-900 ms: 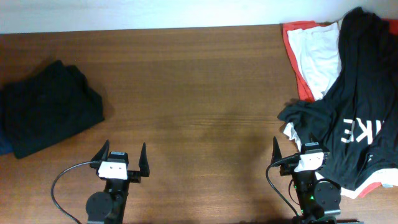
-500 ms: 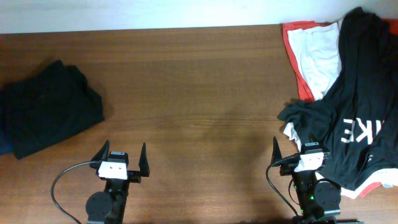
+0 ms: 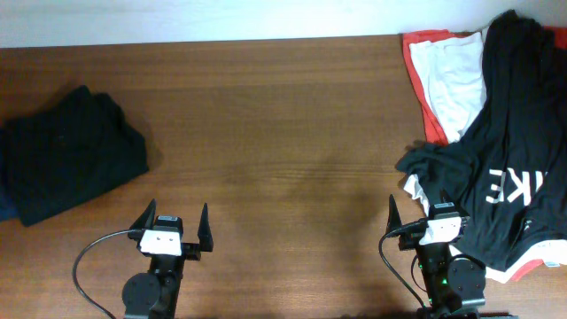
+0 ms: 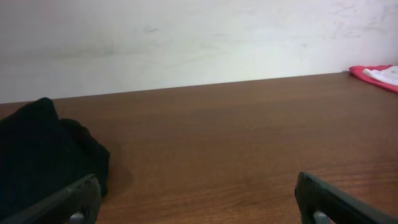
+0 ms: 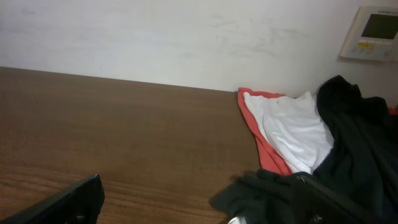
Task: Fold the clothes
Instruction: 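Move the right gripper toward the black NIKE t-shirt on the right pile, then grasp the black t-shirt edge with the right gripper and lift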
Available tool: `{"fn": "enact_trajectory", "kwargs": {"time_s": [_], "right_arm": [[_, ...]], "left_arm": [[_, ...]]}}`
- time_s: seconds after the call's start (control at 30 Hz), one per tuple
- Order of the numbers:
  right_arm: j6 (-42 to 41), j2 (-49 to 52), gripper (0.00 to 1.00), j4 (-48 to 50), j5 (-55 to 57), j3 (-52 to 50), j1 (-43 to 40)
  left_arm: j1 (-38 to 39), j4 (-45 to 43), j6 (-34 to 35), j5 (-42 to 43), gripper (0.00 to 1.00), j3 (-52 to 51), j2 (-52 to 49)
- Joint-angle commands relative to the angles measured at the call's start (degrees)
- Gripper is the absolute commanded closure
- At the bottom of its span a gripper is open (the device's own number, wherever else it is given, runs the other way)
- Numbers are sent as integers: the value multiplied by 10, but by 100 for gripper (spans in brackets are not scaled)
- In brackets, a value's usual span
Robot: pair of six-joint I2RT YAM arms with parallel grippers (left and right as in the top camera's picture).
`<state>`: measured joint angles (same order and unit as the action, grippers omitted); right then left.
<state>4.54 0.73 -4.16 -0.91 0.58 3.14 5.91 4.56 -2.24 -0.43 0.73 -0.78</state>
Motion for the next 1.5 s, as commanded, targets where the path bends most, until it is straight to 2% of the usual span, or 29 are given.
{"fn": "enact_trajectory", "kwargs": {"time_s": [0.0, 0.13, 0.2, 0.23, 0.37, 0.47, 0.6, 0.73, 0.77, 0.87, 0.9, 0.97, 1.07, 1.13, 1.2, 1.27, 1.3, 1.4, 1.47], "right_arm": [[-1, -4, 1, -3, 1, -3, -2], [-23, -4, 1, -2, -12, -3, -2], [-63, -3, 1, -6, -13, 0, -2], [-70, -1, 1, -16, -13, 7, -2], [-70, 49, 1, -71, -9, 70, -2], [-70, 179, 1, -108, -10, 163, -2], [-69, 426, 1, -219, -10, 362, -2], [-57, 637, 1, -335, -29, 558, -2], [-48, 677, 2, -338, -7, 588, -3], [-55, 806, 2, -253, 73, 610, -35], [-61, 846, 8, -238, 75, 610, -50], [-123, 929, 10, -212, 76, 610, -78], [-137, 1019, 12, -173, 70, 610, -84], [-148, 1054, 21, -158, 78, 610, -84], [-171, 1067, 23, -157, 106, 610, -85], [-171, 1067, 35, -153, 109, 610, -85], [-171, 1067, 44, -153, 109, 610, -85], [-171, 1060, 89, -160, 122, 611, -85], [-171, 1041, 96, -168, 130, 616, -85]], "left_arm": [[-4, 2, 5, 11, 1, -2, 5], [-4, 2, 14, 14, 1, -2, 4], [-4, 2, 61, 21, 1, -1, 2], [-4, 3, 61, 33, 1, 5, -5], [-4, 17, 61, 39, 1, 77, -76], [-4, 39, 61, 39, 1, 170, -205], [-4, 113, 61, 39, 1, 318, -392], [-4, 148, 61, 47, 1, 374, -486], [-4, 148, 61, 48, 1, 375, -501], [-4, 148, 61, 47, 1, 375, -530], [-4, 148, 61, 47, 1, 375, -532], [-4, 147, 61, 47, 1, 375, -532], [-4, 146, 61, 47, 1, 375, -532], [-4, 146, 61, 47, 1, 375, -532], [-4, 146, 61, 47, 1, 375, -532], [-4, 146, 61, 47, 1, 375, -532], [-4, 146, 61, 47, 1, 375, -532], [-4, 146, 61, 47, 1, 375, -532], [-4, 146, 61, 47, 1, 375, -532]]}}
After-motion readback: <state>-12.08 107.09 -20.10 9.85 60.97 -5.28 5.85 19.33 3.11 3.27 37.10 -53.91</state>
